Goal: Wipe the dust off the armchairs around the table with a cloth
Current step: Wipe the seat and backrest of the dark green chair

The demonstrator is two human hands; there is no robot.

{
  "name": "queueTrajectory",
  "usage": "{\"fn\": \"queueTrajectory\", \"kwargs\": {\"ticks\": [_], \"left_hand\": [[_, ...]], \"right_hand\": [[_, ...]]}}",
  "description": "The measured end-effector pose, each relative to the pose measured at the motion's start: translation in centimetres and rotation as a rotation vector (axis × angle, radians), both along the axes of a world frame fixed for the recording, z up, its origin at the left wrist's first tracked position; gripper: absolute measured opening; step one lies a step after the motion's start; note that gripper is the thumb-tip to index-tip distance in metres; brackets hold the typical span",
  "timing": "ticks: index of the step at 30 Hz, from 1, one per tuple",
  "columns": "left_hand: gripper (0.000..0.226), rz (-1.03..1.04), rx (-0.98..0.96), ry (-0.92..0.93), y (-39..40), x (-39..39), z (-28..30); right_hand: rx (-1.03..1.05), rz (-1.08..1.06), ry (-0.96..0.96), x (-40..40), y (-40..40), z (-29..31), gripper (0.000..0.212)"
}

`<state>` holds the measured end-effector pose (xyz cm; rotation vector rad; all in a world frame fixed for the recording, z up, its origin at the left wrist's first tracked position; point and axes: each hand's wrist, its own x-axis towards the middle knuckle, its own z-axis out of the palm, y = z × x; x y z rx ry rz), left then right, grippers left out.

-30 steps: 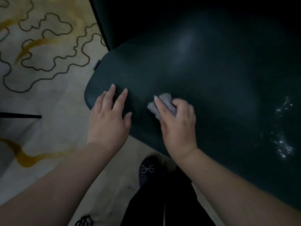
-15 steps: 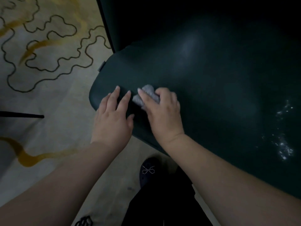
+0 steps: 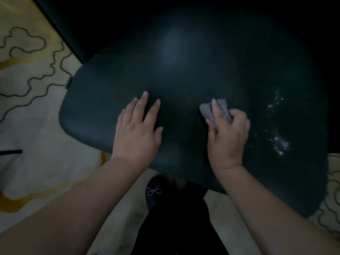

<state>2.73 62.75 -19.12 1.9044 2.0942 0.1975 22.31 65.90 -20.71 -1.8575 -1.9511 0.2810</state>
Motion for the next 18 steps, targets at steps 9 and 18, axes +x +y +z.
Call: {"fn": "queueTrajectory", "kwargs": {"ticks": [9,18], "left_hand": [[0.060,-0.209,-0.005,-0.006,3.5,7.9,0.0],[0.056,-0.248,0.029,-0.004,5.2,12.9,-0.4]], "right_hand": [[0.033,-0.034,-0.096,6.6,-2.6,-0.1,0.054],[0.040,-0.335,-0.078,15.5,-4.0,0.6,0.055]]}}
